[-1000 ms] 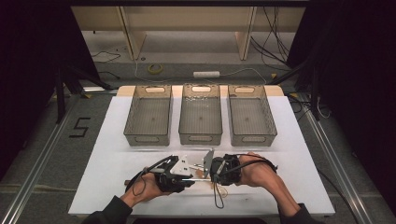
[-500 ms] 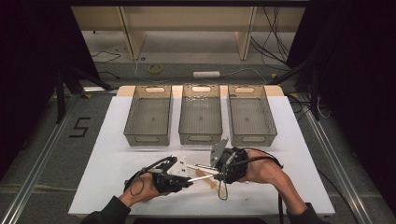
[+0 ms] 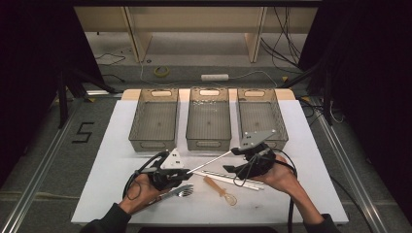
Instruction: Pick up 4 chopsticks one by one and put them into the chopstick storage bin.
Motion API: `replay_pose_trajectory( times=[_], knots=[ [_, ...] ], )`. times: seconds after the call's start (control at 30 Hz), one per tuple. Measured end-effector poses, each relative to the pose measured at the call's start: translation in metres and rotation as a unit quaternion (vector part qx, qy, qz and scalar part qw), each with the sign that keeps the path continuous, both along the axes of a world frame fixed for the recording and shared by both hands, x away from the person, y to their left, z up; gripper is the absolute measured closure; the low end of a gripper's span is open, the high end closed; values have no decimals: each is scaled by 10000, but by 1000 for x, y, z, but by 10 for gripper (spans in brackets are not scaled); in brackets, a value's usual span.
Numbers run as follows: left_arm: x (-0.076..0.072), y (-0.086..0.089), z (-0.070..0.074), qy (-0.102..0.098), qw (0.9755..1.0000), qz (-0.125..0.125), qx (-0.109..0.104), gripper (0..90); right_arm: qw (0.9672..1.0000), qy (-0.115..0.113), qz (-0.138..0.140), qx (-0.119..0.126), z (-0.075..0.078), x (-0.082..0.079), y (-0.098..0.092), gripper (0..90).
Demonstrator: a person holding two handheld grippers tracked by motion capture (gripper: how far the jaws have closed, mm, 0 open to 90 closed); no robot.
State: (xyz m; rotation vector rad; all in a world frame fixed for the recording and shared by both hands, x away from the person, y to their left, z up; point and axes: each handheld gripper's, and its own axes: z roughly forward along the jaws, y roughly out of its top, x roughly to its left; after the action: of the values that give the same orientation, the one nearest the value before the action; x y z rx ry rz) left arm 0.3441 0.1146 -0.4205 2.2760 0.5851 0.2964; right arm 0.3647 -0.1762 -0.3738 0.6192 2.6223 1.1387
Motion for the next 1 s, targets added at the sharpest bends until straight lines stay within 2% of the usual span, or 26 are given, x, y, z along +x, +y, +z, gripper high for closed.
replay_pose_trajectory(
  times=[0.03,0.07,0.1,0.27,0.3,0.37,0.47,0.5,0.53,0.7,0.8,0.93,1.0],
  knots=[
    [1,1,0,-4,9999,90,-73,833,9996,16,-148,248,-4,0,-7,374],
    [2,3,0,13,9998,147,-109,833,9996,16,-148,248,-4,0,-7,374],
    [4,4,1,-2,9997,198,-146,832,9985,15,-287,456,-9,-1,-13,364],
    [10,13,6,-43,9978,570,-351,833,9967,-30,-512,622,-21,-4,-22,344],
    [13,16,7,-65,9974,625,-352,832,9956,79,-611,701,-26,-4,-26,328],
    [17,21,10,-114,9960,796,-385,833,9954,94,-650,703,-29,-4,-29,325],
    [26,29,12,-144,9929,1076,-479,832,9953,98,-676,681,-31,-5,-30,321],
    [33,35,13,-145,9905,1260,-530,832,9952,104,-693,681,-32,-6,-31,314],
    [33,35,13,-145,9905,1260,-530,832,9951,116,-696,689,-33,-7,-31,310],
    [50,51,15,-217,9838,1687,-564,832,9941,130,-752,767,-37,-11,-34,305],
    [60,59,16,-214,9783,1951,-670,832,9939,129,-756,796,-38,-12,-35,304],
    [71,69,16,-250,9727,2209,-659,833,9940,155,-737,796,-39,-16,-34,303],
    [77,73,16,-322,9696,2360,-562,832,9939,148,-750,793,-40,-16,-34,302]
  ],
)
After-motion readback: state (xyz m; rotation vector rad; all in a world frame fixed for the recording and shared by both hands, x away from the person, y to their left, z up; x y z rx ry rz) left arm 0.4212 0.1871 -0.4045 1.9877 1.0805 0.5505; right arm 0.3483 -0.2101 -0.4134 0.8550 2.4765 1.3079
